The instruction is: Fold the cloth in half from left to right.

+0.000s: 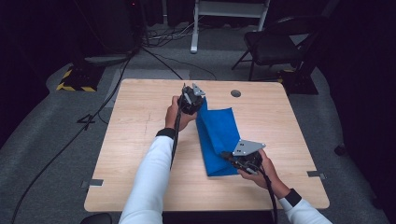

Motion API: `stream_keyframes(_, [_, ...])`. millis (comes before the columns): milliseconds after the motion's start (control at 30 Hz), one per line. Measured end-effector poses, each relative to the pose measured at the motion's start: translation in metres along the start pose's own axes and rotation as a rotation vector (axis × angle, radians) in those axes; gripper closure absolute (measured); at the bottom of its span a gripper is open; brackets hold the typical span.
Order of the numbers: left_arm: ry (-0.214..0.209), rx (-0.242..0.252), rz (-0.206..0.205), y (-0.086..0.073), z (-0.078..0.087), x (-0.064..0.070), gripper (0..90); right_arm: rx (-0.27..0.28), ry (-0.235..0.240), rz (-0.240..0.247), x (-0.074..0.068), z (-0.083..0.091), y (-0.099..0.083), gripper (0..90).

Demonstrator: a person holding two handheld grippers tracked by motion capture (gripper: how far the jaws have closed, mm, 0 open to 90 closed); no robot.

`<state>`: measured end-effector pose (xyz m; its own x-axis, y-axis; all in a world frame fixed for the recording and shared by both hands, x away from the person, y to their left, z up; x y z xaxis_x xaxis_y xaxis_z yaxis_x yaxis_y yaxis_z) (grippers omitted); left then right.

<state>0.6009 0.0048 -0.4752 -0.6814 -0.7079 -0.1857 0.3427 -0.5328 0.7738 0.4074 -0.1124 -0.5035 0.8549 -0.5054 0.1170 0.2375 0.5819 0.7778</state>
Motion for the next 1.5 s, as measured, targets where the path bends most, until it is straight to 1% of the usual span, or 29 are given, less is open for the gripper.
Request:
stream_keyframes(267, [-0.022,-0.006,-0.027,0.014,-0.011,0.016,88.6,-0.008,-0.014,-0.018,0.005,0.009,-0.01,87.9])
stream_keyframes(300, [-0.022,-0.006,-0.027,0.014,-0.011,0.016,88.5,-0.008,-0.014,-0.018,0.005,0.009,-0.01,87.9])
stream_keyframes(333, [-0.025,-0.009,-0.034,0.016,-0.015,0.019,88.5,-0.01,-0.018,-0.025,0.007,0.012,-0.014,87.9])
stream_keyframes(367, [-0.025,-0.009,-0.034,0.016,-0.015,0.019,88.6,-0.01,-0.018,-0.025,0.007,0.012,-0.014,87.9])
stream_keyframes(433, [-0.036,-0.015,-0.04,0.018,-0.019,0.026,88.5,-0.018,-0.026,-0.034,0.009,0.016,-0.02,87.9])
stream_keyframes(467, [-0.036,-0.015,-0.04,0.018,-0.019,0.026,88.5,-0.018,-0.026,-0.034,0.009,0.016,-0.02,87.9])
stream_keyframes(600, [-0.044,-0.028,-0.061,0.02,-0.029,0.035,88.5,-0.036,-0.035,-0.041,0.012,0.019,-0.031,87.9])
stream_keyframes(700, [-0.05,-0.031,-0.065,0.022,-0.031,0.038,88.5,-0.04,-0.038,-0.044,0.013,0.02,-0.034,87.9])
stream_keyframes(767, [-0.053,-0.037,-0.078,0.023,-0.034,0.043,88.3,-0.044,-0.039,-0.048,0.013,0.021,-0.036,87.8])
stream_keyframes(800, [-0.053,-0.037,-0.078,0.023,-0.034,0.043,88.3,-0.048,-0.041,-0.046,0.013,0.021,-0.037,87.8])
stream_keyframes(867, [-0.05,-0.048,-0.091,0.024,-0.037,0.046,88.2,-0.053,-0.039,-0.046,0.012,0.021,-0.038,87.8])
stream_keyframes(1033, [-0.049,-0.051,-0.101,0.026,-0.041,0.05,87.9,-0.065,-0.047,-0.043,0.014,0.021,-0.043,87.4])
stream_keyframes(1067, [-0.045,-0.063,-0.105,0.025,-0.043,0.051,87.8,-0.066,-0.054,-0.051,0.016,0.023,-0.045,87.3])
stream_keyframes(1133, [-0.041,-0.062,-0.104,0.025,-0.045,0.052,87.4,-0.07,-0.062,-0.062,0.018,0.024,-0.048,87.2])
stream_keyframes(1200, [-0.033,-0.071,-0.104,0.023,-0.048,0.053,87.4,-0.072,-0.064,-0.063,0.02,0.024,-0.05,87.2])
stream_keyframes(1267, [-0.024,-0.086,-0.109,0.022,-0.05,0.052,87.4,-0.08,-0.078,-0.079,0.025,0.024,-0.055,87.2])
stream_keyframes(1300, [-0.018,-0.085,-0.106,0.022,-0.051,0.051,87.4,-0.08,-0.078,-0.079,0.025,0.024,-0.055,87.2])
stream_keyframes(1367, [-0.016,-0.087,-0.1,0.023,-0.055,0.053,86.3,-0.086,-0.081,-0.099,0.029,0.024,-0.058,87.2])
stream_keyframes(1500, [-0.015,-0.097,-0.106,0.024,-0.057,0.056,85.8,-0.097,-0.092,-0.11,0.034,0.023,-0.062,87.1])
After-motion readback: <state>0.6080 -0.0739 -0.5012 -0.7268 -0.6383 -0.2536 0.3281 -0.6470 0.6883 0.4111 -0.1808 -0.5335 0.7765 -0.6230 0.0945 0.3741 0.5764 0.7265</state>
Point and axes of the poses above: each handheld gripper's, and its own axes: z roughly backward along the jaws, y roughly out of its top, x roughly to its right, the point moved 10 cm from there along -z, roughly forward along the jaws, and after that the axes turned 3 degrees about -z, right-handed, at the moved point
